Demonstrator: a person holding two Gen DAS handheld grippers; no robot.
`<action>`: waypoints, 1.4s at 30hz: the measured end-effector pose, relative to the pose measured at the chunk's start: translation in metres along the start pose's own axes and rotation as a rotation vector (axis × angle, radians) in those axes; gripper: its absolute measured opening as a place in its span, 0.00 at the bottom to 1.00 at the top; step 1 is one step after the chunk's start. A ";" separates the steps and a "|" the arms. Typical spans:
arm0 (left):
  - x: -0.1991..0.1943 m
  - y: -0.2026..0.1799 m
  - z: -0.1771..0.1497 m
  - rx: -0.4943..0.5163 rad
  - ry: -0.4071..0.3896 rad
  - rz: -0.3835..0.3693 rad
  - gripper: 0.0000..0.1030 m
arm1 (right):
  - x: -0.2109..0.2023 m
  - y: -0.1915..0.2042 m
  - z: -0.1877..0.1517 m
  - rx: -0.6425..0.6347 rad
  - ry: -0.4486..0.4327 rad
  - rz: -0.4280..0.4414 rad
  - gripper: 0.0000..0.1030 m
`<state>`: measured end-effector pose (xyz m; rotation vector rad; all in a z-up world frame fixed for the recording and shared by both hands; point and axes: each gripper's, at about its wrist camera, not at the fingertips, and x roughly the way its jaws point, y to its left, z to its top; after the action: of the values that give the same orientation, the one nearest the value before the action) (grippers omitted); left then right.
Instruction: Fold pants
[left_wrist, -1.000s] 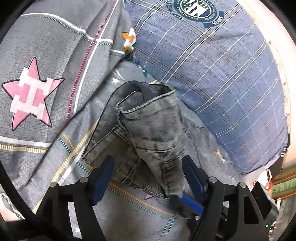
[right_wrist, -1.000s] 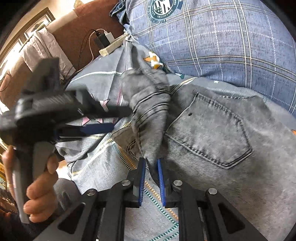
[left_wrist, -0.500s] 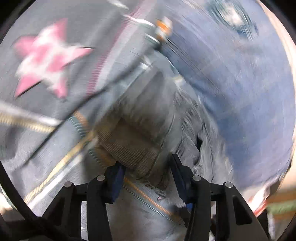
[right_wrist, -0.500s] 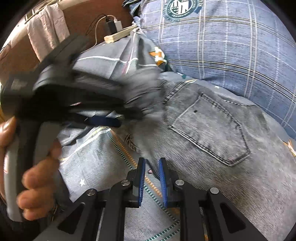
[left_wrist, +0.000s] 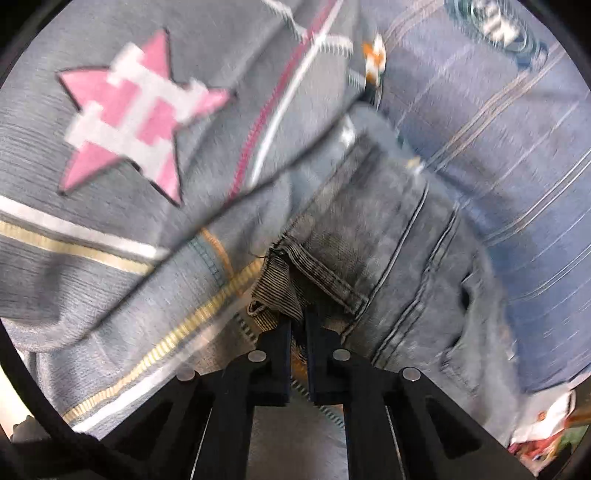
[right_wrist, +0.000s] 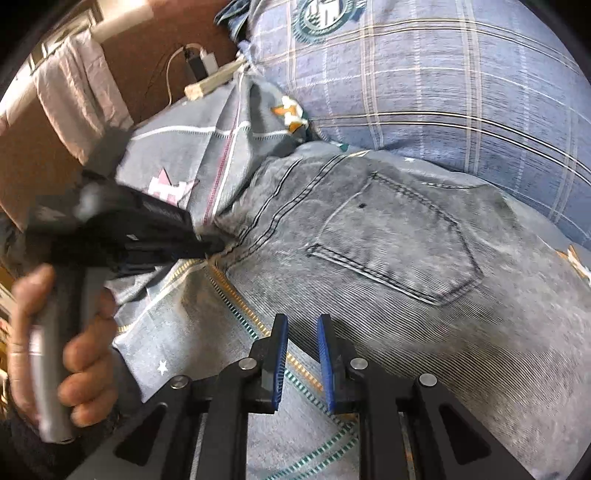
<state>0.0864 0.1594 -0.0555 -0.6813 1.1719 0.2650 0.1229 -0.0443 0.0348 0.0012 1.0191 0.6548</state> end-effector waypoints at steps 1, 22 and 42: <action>-0.002 -0.002 -0.001 0.009 -0.018 0.011 0.06 | -0.005 -0.006 -0.004 0.028 -0.012 0.005 0.17; -0.100 -0.167 -0.195 0.780 -0.442 -0.165 0.81 | -0.281 -0.175 -0.134 0.659 -0.566 -0.364 1.00; -0.020 -0.382 -0.382 1.591 -0.213 -0.178 0.80 | -0.307 -0.359 -0.249 1.283 -0.545 -0.202 0.98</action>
<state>-0.0089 -0.3682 0.0133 0.6399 0.7715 -0.7069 0.0001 -0.5640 0.0358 1.1211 0.7375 -0.2695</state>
